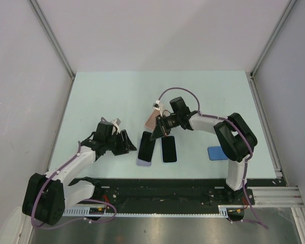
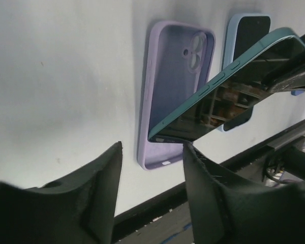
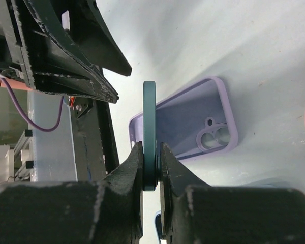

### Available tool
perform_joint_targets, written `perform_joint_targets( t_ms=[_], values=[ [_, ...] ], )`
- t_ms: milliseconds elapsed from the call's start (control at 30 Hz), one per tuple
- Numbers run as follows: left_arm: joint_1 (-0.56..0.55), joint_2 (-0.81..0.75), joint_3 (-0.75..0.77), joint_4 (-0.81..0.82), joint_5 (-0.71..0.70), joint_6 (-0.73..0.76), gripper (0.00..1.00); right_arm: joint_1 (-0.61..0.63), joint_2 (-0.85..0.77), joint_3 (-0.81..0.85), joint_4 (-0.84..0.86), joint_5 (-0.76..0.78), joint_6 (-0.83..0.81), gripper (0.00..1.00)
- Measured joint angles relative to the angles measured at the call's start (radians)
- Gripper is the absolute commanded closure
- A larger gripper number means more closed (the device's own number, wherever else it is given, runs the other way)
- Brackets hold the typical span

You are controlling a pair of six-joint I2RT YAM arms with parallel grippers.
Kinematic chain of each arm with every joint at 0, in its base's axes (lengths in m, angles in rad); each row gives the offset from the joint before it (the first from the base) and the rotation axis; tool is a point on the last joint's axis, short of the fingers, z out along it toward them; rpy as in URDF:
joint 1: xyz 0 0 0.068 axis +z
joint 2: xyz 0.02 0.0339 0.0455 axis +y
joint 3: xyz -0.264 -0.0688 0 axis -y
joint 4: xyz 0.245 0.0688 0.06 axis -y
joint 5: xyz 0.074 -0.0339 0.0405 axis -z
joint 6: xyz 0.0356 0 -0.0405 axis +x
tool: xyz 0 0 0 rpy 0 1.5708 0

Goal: Put the phone into the phone case

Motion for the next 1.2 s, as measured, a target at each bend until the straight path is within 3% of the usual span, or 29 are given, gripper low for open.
perform_joint_targets(
  t_ms=[67, 200, 300, 500, 867, 1200],
  values=[
    [0.000, -0.011, -0.027, 0.012, 0.025, -0.010, 0.61, 0.000, 0.010, 0.005, -0.001, -0.014, -0.006, 0.94],
    [-0.002, -0.071, -0.080, 0.025, 0.066, -0.036, 0.88, -0.002, 0.028, 0.010, 0.000, -0.040, -0.016, 0.94],
    [-0.020, -0.135, -0.112, 0.029, 0.090, -0.060, 0.99, -0.007, 0.037, 0.011, 0.000, -0.050, -0.016, 0.94],
    [-0.128, -0.203, -0.166, 0.037, 0.093, -0.121, 1.00, -0.020, 0.047, 0.013, 0.000, -0.065, -0.016, 0.93],
    [-0.274, -0.173, -0.222, 0.039, -0.016, -0.209, 1.00, -0.032, 0.068, 0.014, 0.001, -0.104, -0.027, 0.91],
    [-0.301, -0.069, -0.226, 0.088, -0.086, -0.237, 1.00, -0.032, 0.078, 0.016, 0.012, -0.126, -0.031, 0.92]
  ],
)
